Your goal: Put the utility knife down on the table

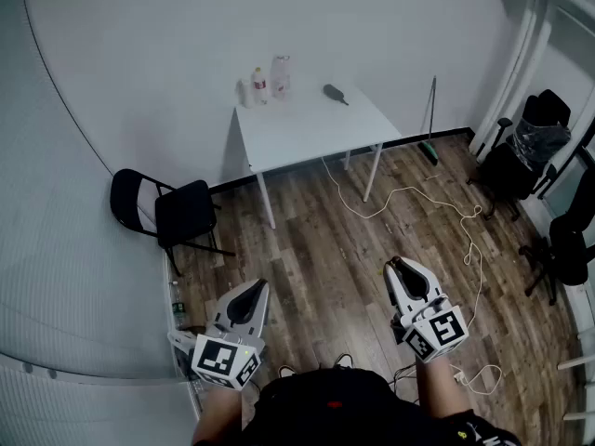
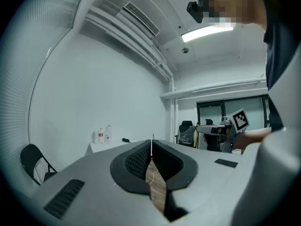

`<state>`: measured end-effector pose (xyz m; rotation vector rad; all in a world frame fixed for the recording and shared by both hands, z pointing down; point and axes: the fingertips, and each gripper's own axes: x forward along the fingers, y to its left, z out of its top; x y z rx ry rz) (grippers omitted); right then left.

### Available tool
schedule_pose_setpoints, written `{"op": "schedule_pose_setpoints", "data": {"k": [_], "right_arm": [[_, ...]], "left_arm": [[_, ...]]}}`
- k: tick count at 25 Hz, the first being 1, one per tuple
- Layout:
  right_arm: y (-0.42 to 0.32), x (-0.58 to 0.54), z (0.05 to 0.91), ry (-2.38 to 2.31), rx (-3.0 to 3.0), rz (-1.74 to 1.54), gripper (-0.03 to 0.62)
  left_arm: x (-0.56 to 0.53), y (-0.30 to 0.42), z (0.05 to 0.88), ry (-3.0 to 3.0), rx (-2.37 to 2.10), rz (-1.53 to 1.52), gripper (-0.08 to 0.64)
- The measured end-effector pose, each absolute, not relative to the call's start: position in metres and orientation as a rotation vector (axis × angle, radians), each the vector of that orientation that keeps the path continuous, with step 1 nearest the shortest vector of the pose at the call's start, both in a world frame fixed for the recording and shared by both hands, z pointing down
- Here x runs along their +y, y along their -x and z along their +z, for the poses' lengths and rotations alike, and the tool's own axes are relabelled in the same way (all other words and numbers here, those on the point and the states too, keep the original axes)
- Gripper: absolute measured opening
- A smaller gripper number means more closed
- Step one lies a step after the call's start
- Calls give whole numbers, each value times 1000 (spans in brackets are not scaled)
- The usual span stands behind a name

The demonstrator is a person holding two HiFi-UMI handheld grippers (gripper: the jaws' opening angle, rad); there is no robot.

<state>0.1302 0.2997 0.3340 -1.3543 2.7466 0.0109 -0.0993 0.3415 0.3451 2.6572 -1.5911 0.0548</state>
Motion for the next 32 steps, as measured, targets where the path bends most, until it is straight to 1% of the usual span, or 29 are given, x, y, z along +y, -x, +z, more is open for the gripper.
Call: {"op": "schedule_pose_setpoints", "data": {"k": [6,19,23,28,32], "right_arm": [[-126,305,337,1350,2758,0,74],[-134,305,340,1338,2710,-35,74],[-151,297,354,1336,2685,-90,74],[-190,289,360,1296,2672,-138,74],[-217,275,378,1292,2704,-149,74]], "left_arm": [[344,97,341,-2651,-1580,21,29],[339,96,359,-2604,-1571,59,29],[333,77,367,-2619,-1559,102,29],[323,35,364,-2624,-1549,86,29],[315,6,378,-2599,-1553,87,29]]}}
